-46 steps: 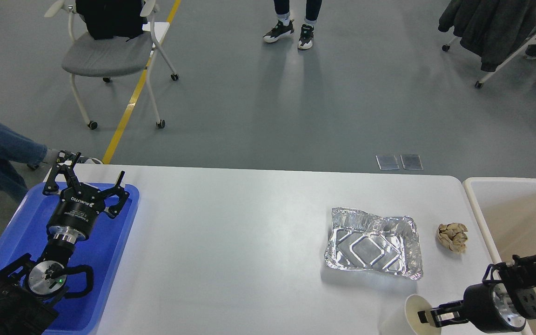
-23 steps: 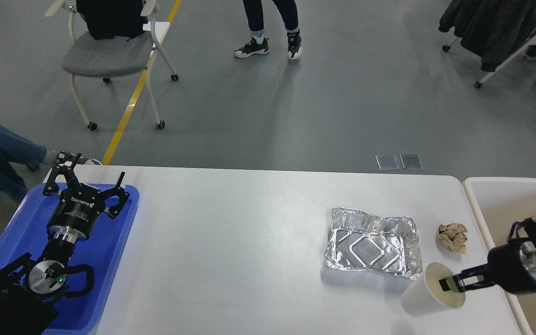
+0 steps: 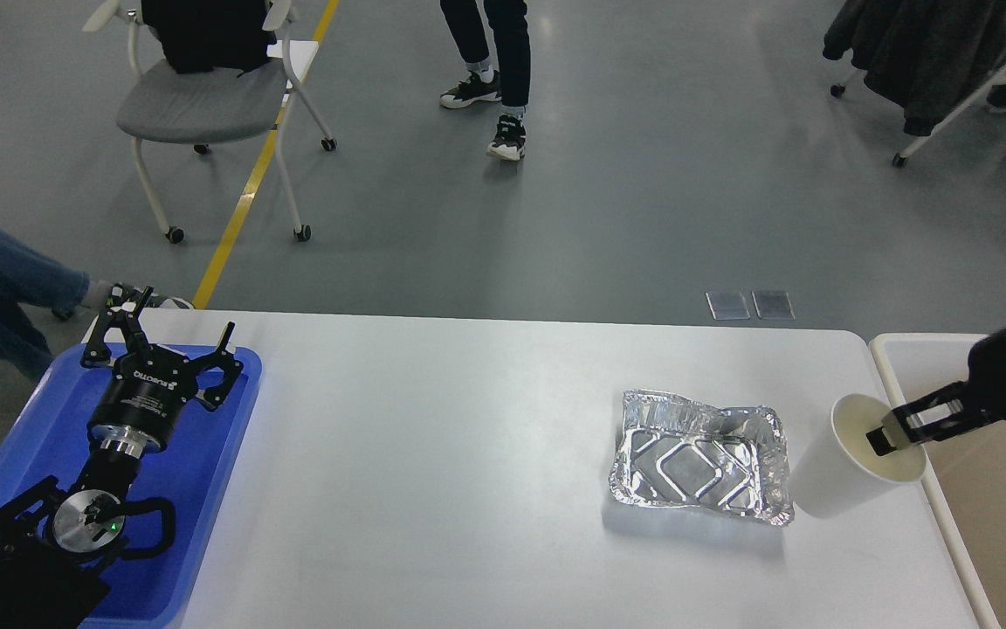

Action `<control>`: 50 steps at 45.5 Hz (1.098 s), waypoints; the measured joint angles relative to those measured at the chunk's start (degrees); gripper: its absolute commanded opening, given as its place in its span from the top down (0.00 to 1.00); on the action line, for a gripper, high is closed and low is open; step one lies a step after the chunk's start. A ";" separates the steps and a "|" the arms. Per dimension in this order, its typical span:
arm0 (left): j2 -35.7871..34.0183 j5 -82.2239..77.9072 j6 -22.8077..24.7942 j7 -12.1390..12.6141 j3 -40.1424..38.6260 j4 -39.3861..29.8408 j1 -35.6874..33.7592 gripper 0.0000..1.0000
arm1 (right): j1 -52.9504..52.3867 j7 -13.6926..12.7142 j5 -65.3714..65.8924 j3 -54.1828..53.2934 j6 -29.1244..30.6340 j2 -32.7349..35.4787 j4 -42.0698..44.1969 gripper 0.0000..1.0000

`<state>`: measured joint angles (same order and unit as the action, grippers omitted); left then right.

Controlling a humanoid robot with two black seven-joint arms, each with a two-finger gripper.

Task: Tidy desktop
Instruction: 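Lift the paper cup with the right gripper over the white bin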

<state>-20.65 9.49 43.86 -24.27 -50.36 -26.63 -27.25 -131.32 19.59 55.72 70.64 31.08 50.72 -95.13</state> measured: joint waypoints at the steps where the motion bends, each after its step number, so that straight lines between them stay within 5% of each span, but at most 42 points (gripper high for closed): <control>1: 0.00 0.01 0.00 0.00 0.00 0.00 0.00 0.01 | -1.20 0.01 -0.22 0.03 0.95 0.08 -0.03 1.00; 18: 0.00 0.00 -0.02 0.00 0.00 0.00 0.01 0.01 | -17.08 -0.49 -3.76 0.44 11.67 0.78 0.14 1.00; 37: 0.01 0.00 -0.02 -0.01 0.00 0.00 0.00 0.01 | -19.99 -1.56 -4.79 -0.09 13.62 1.96 1.76 1.00; 50: 0.01 0.00 -0.02 -0.01 0.00 0.00 -0.03 0.01 | -19.39 -4.23 -3.31 -0.38 13.85 8.91 5.98 1.00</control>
<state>-20.65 9.49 43.84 -24.27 -50.36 -26.63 -27.28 -150.71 15.37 52.42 70.26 44.93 59.62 -89.15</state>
